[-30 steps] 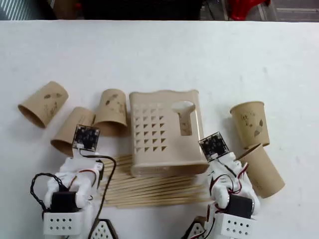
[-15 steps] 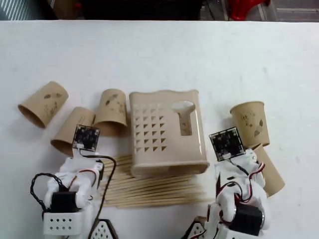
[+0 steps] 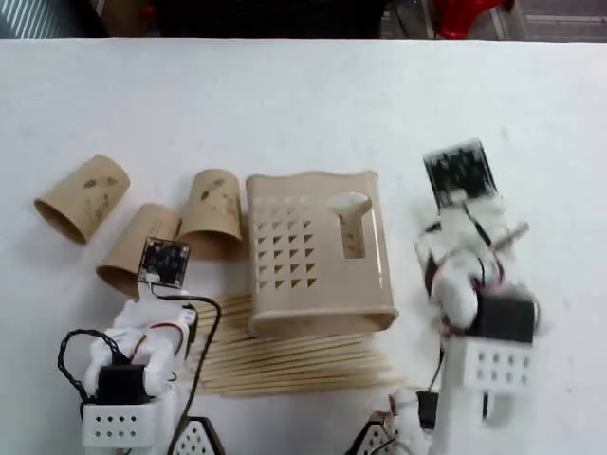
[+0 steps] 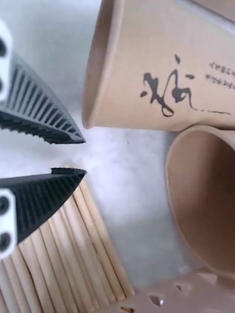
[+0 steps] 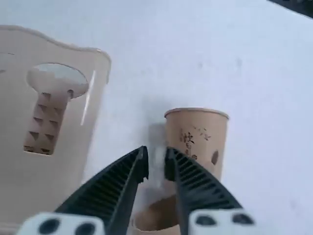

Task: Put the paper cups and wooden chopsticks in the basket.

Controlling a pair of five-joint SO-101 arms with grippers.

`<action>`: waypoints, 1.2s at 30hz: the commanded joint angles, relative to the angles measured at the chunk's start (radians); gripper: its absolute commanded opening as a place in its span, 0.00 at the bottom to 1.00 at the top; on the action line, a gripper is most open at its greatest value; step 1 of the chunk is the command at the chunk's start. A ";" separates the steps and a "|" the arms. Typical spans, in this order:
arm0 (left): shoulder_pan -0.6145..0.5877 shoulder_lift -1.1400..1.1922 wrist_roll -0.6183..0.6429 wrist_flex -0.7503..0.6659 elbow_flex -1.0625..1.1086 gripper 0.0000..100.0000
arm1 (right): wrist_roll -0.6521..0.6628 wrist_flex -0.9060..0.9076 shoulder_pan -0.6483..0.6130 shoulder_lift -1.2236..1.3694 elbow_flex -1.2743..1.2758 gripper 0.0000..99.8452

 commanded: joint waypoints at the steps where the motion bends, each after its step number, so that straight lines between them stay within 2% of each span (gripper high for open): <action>1: 0.007 0.001 -0.008 0.003 -0.002 0.10 | -0.023 0.059 -0.104 0.305 -0.258 0.20; 5: 0.007 0.001 -0.006 0.003 -0.002 0.10 | -0.068 0.082 -0.193 0.553 -0.419 0.21; 11: 0.007 0.001 -0.006 0.003 -0.002 0.10 | -0.089 0.024 -0.236 0.812 -0.503 0.21; 29: 0.007 0.001 -0.006 0.003 -0.002 0.10 | -0.087 -0.245 -0.243 1.093 -0.508 0.21; 31: 0.007 0.001 -0.006 0.003 -0.002 0.10 | -0.086 -0.260 -0.242 1.104 -0.508 0.18; 34: 0.007 0.001 -0.006 0.003 -0.002 0.10 | -0.087 -0.286 -0.240 1.112 -0.506 0.03; 35: 0.007 0.001 -0.006 0.003 -0.002 0.10 | -0.087 -0.291 -0.236 1.112 -0.506 0.00; 36: 0.007 0.001 -0.006 0.003 -0.002 0.10 | -0.087 -0.291 -0.231 1.109 -0.506 0.03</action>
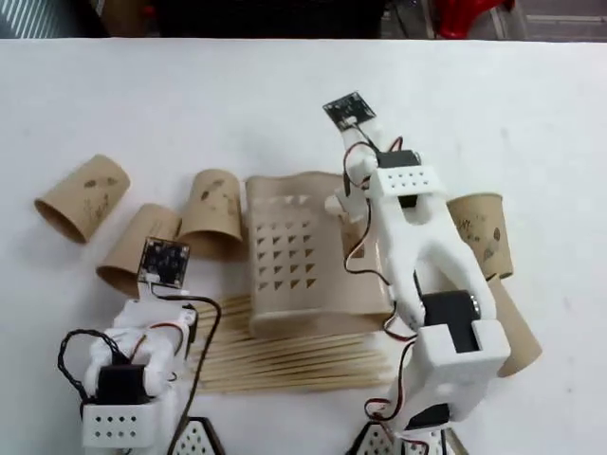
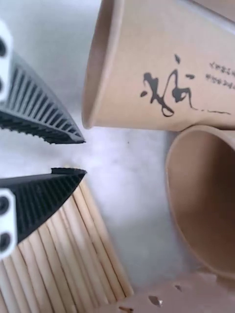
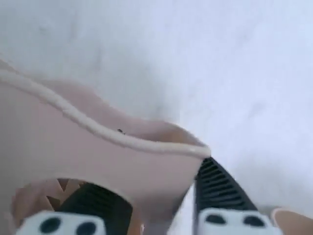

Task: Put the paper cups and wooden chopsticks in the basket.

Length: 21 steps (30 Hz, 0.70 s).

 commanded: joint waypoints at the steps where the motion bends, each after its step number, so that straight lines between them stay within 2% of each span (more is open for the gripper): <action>1: 0.007 0.001 -0.006 0.003 -0.002 0.10 | -0.008 -0.027 0.004 -0.015 -0.043 0.04; 8: 0.007 0.001 -0.006 0.003 -0.002 0.10 | -0.017 -0.027 0.099 -0.082 -0.078 0.02; 16: 0.007 0.001 -0.006 0.003 -0.002 0.10 | -0.193 -0.030 0.107 -0.288 -0.092 0.02; 21: 0.007 0.001 -0.006 0.003 -0.002 0.10 | -0.307 -0.116 0.102 -0.409 -0.089 0.02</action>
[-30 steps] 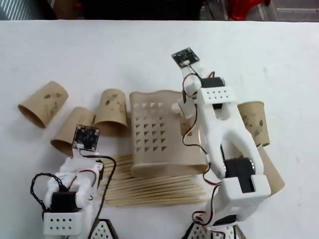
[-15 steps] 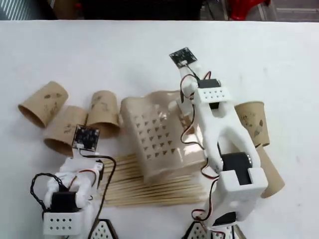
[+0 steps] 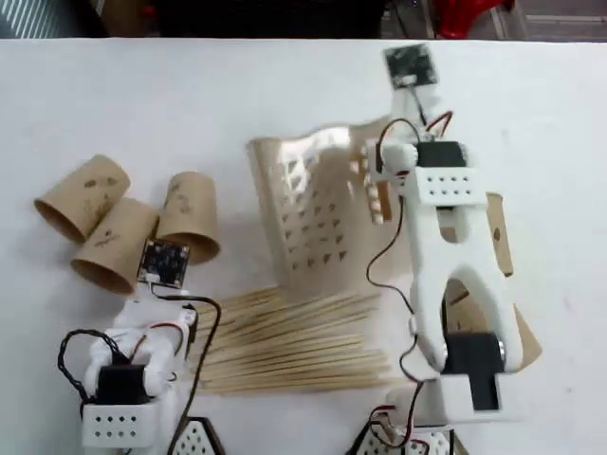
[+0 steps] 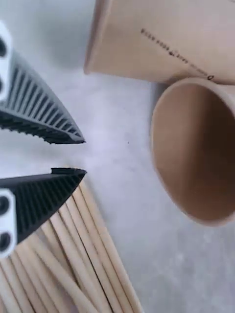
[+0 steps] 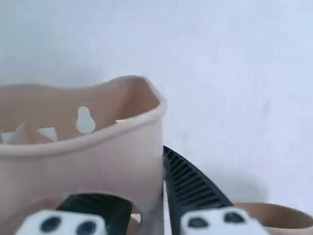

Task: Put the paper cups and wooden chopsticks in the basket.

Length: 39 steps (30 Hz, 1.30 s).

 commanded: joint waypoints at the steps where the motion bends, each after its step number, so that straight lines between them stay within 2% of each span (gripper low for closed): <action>1: 0.007 0.001 -0.006 0.003 -0.002 0.10 | -0.072 -0.087 -0.002 -0.128 -0.057 0.02; 5: 0.007 0.001 -0.006 0.003 -0.002 0.10 | -0.166 -0.232 -0.002 -0.147 -0.054 0.02; 10: 0.007 0.001 -0.006 0.003 -0.002 0.10 | -0.310 -0.512 -0.058 -0.076 0.020 0.02; 15: 0.007 0.001 -0.006 0.003 -0.002 0.10 | -0.327 -0.865 -0.064 0.053 0.133 0.02; 17: 0.007 0.001 -0.006 0.003 -0.002 0.10 | -0.327 -0.932 -0.059 0.097 0.164 0.02; 26: 0.007 0.001 -0.006 0.003 -0.002 0.10 | -0.275 -0.934 -0.059 0.137 0.310 0.02; 39: 0.007 0.001 -0.006 0.003 -0.002 0.10 | -0.258 -0.929 -0.065 -0.185 0.689 0.02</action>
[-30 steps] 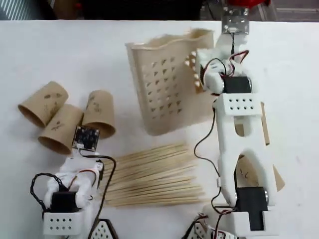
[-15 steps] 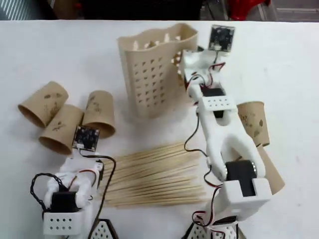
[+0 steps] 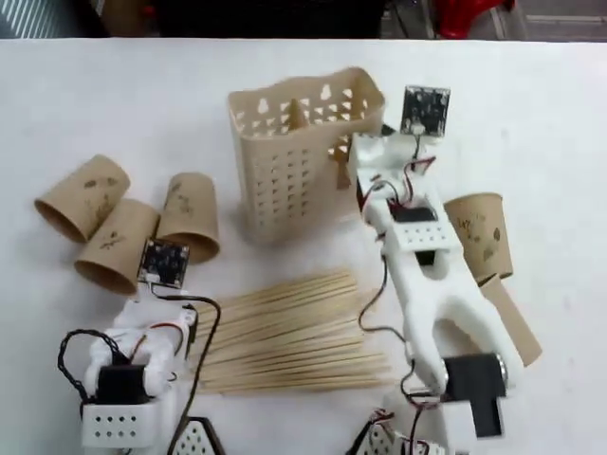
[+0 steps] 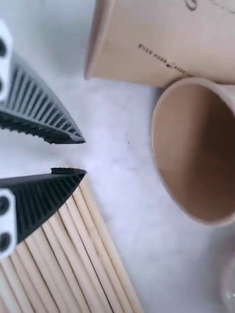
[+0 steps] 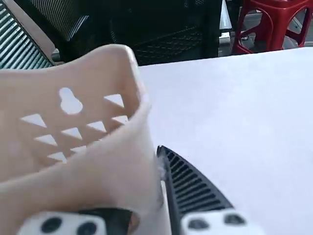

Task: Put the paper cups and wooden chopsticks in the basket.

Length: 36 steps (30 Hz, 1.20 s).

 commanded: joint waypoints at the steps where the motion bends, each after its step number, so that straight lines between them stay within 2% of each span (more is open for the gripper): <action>1: 0.007 -0.001 -0.006 0.003 -0.002 0.10 | 0.012 0.005 -0.004 -0.124 0.086 0.02; 7: 0.007 -0.001 -0.006 0.003 -0.002 0.10 | 0.198 0.082 -0.025 -0.334 0.218 0.03; 14: 0.007 -0.001 -0.006 0.003 -0.002 0.10 | 0.331 0.358 -0.027 -0.572 0.218 0.25; 16: 0.007 -0.001 -0.006 0.003 -0.002 0.10 | 0.347 0.426 -0.031 -0.634 0.218 0.29; 26: 0.007 -0.001 -0.006 0.003 -0.002 0.10 | 0.350 0.664 -0.025 -0.885 0.218 0.24; 36: 0.007 -0.001 -0.006 0.003 -0.002 0.10 | 0.350 0.771 -0.031 -0.995 0.261 0.24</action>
